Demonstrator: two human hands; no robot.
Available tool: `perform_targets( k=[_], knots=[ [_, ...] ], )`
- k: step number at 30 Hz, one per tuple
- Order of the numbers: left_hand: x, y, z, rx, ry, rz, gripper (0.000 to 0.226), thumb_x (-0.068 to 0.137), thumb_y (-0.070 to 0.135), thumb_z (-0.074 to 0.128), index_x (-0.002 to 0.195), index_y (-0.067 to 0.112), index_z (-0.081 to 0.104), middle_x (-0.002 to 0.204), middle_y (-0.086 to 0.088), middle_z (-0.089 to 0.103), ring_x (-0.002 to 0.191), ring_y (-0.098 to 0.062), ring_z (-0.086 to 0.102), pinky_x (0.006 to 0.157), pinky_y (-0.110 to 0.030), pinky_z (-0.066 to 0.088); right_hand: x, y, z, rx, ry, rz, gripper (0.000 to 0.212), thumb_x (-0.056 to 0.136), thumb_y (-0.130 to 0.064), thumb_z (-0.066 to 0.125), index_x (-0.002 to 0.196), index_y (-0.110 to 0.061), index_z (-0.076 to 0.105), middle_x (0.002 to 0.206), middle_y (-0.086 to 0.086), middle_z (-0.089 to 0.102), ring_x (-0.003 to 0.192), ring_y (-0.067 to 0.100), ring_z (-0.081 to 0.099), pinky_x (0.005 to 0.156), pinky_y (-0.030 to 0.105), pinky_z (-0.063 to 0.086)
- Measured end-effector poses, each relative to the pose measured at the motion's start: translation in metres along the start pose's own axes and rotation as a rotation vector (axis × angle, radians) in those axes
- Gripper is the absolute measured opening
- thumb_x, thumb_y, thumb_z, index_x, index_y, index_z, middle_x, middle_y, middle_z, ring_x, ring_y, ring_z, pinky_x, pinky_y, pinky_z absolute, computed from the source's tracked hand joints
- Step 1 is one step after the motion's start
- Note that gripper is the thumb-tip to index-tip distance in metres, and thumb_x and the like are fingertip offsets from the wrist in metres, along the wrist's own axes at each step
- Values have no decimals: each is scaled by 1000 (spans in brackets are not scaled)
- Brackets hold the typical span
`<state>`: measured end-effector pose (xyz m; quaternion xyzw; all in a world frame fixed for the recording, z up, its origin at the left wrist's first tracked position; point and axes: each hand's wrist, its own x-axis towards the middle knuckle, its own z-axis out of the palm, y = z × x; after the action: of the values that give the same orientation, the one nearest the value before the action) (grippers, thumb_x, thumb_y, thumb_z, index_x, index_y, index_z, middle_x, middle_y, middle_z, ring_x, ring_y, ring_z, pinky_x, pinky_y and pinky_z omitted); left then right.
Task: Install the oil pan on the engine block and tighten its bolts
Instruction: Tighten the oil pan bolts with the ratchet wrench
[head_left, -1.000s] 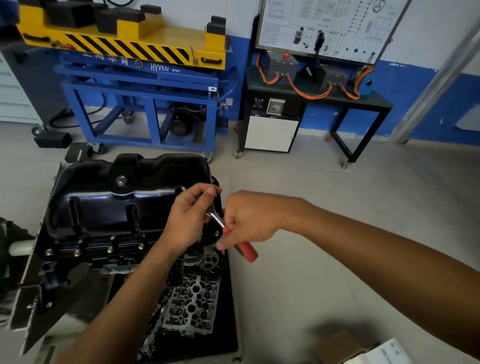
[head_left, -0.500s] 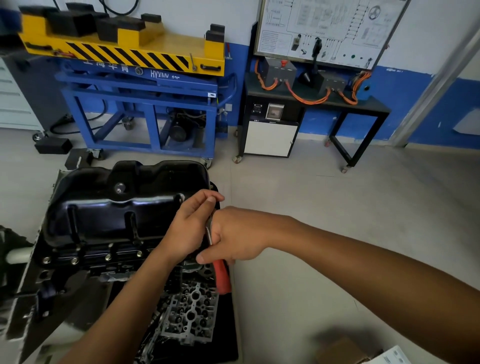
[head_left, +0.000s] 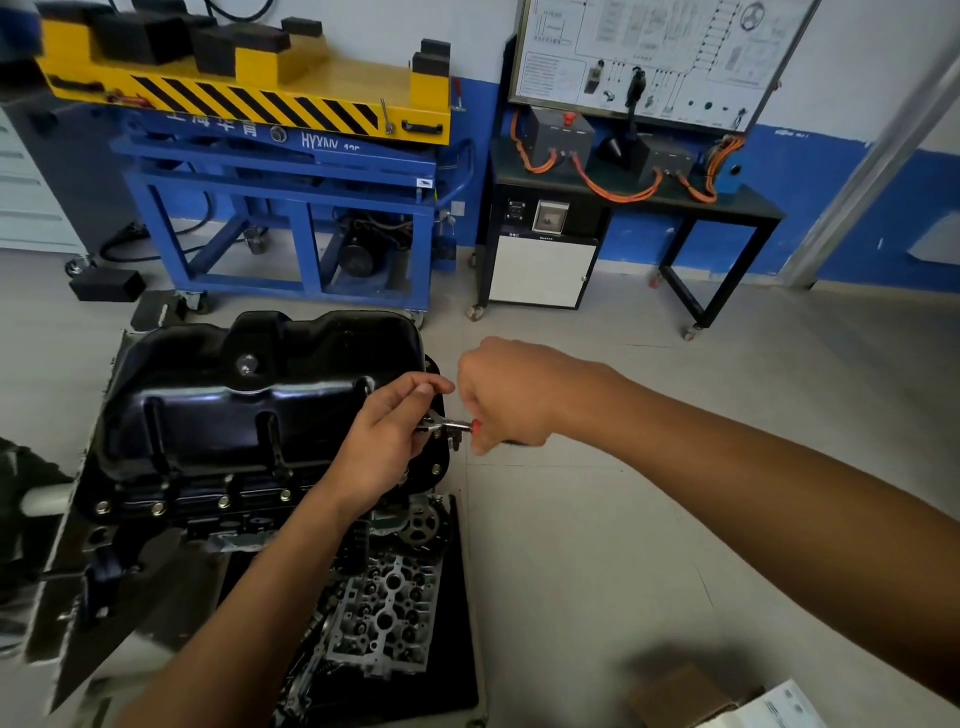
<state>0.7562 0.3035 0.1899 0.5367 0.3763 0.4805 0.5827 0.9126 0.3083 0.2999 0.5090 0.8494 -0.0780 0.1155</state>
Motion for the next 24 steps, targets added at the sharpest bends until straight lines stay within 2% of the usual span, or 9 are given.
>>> perform_targets(
  k=[2, 4, 6, 8, 10, 17, 20, 22, 24],
  knots=[
    [-1, -2, 2, 27, 10, 11, 27, 100, 29, 45, 102, 19, 70, 75, -25, 54, 69, -30, 45, 63, -38, 36, 5, 1, -1, -29, 58, 1, 41, 76, -25, 86, 58, -20, 50, 62, 0, 55, 55, 16, 55, 51, 29, 44],
    [-2, -3, 4, 56, 10, 27, 25, 104, 23, 42, 103, 18, 67, 63, 6, 58, 54, -13, 43, 52, -22, 33, 9, 2, 0, -96, 149, -10, 45, 80, -20, 81, 58, -22, 43, 64, -1, 45, 55, 16, 47, 51, 29, 37],
    [-3, -3, 5, 48, 8, 17, 24, 107, 17, 40, 106, 15, 64, 56, 14, 52, 47, -5, 34, 46, -17, 29, 13, 2, 2, -154, 260, -28, 42, 86, -18, 73, 61, -20, 40, 63, -2, 35, 59, 22, 44, 54, 31, 32],
    [-4, -1, 4, 24, 33, 12, 24, 108, 15, 39, 109, 15, 63, 55, 7, 40, 48, -10, 28, 48, -25, 20, 15, 2, 8, -146, 331, -35, 31, 92, -21, 66, 68, -19, 46, 64, -1, 35, 67, 27, 49, 57, 33, 35],
    [-5, 0, 3, 23, 61, 26, 23, 107, 15, 40, 111, 12, 62, 56, 1, 36, 51, -15, 27, 51, -34, 19, 16, 4, 14, -131, 364, -39, 24, 94, -22, 62, 72, -18, 52, 68, 2, 44, 71, 29, 55, 58, 35, 41],
    [-9, -1, 1, 19, 156, 74, 27, 106, 17, 42, 97, 6, 65, 56, 7, 48, 50, -7, 38, 50, -21, 33, -4, -3, 13, -50, 249, -42, 24, 85, -32, 70, 73, -14, 61, 69, 4, 57, 64, 25, 58, 52, 30, 43],
    [-9, 2, 3, 32, 180, 93, 31, 106, 17, 42, 91, 5, 65, 68, -10, 51, 59, -17, 45, 56, -24, 38, -17, -19, 14, 79, 94, -96, 31, 82, -34, 74, 62, -16, 59, 55, 1, 62, 54, 15, 60, 53, 30, 51],
    [-9, 4, 5, 58, 182, 111, 32, 107, 15, 41, 90, 1, 64, 76, -17, 54, 71, -26, 47, 66, -34, 41, -21, -32, 19, 188, 24, -142, 38, 83, -37, 75, 57, -15, 60, 51, 0, 60, 47, 4, 54, 49, 25, 44],
    [-9, 4, 7, 47, 177, 109, 33, 107, 14, 40, 90, -1, 64, 82, -21, 58, 78, -30, 51, 75, -41, 43, -21, -42, 24, 233, 11, -177, 42, 85, -38, 75, 53, -16, 59, 49, -4, 55, 52, -8, 52, 48, 20, 34]
  ],
)
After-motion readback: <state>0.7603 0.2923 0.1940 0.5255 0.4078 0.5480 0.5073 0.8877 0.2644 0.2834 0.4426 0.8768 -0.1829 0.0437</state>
